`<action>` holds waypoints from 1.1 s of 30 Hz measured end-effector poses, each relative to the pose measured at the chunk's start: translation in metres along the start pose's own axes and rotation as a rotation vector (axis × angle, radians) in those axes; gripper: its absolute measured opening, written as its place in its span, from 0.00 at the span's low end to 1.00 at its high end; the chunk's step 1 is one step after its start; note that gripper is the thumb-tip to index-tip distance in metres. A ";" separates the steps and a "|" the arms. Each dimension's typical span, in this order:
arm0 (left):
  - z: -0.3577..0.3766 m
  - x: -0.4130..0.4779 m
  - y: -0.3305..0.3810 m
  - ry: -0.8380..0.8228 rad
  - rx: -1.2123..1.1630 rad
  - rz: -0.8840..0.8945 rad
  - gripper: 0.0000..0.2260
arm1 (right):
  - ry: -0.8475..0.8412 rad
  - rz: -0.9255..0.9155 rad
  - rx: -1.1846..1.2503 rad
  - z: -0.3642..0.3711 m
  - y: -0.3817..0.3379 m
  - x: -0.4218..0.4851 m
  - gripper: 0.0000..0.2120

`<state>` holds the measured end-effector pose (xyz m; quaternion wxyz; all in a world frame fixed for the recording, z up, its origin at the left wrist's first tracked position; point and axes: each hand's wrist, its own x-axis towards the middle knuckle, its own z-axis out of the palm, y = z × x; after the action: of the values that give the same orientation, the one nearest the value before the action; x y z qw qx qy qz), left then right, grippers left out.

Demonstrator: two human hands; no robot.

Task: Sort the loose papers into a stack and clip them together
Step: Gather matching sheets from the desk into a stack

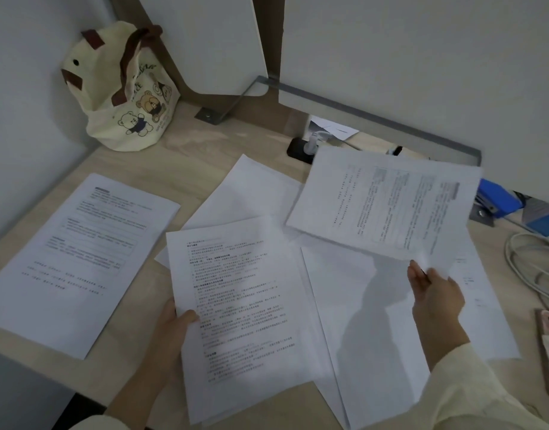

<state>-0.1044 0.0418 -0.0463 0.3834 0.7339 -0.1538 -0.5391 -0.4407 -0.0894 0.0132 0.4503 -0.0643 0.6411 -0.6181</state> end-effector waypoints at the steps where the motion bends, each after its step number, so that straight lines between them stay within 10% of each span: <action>1: -0.001 -0.001 0.000 -0.003 0.000 0.004 0.16 | 0.011 0.027 0.012 -0.004 0.001 0.001 0.15; 8: 0.000 -0.007 0.002 -0.042 -0.097 0.031 0.11 | -0.123 0.185 -0.110 -0.011 0.009 -0.006 0.23; 13: -0.001 -0.008 0.006 -0.079 -0.223 -0.028 0.14 | -0.476 0.239 -0.595 -0.006 0.015 -0.015 0.10; 20: -0.006 -0.001 0.007 -0.067 -0.334 -0.126 0.18 | -0.735 -0.132 -1.320 0.033 0.017 -0.020 0.06; 27: -0.004 0.000 0.005 -0.076 -0.168 -0.059 0.09 | -0.786 -0.554 -1.297 0.094 0.040 -0.047 0.06; 33: 0.002 -0.010 0.002 0.002 0.027 0.064 0.16 | -0.952 -0.466 -1.120 0.120 0.079 -0.075 0.11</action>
<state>-0.1092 0.0458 -0.0385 0.3906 0.7342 -0.1842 -0.5238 -0.2806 -0.1116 0.0040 0.4361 -0.6749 0.5655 -0.1860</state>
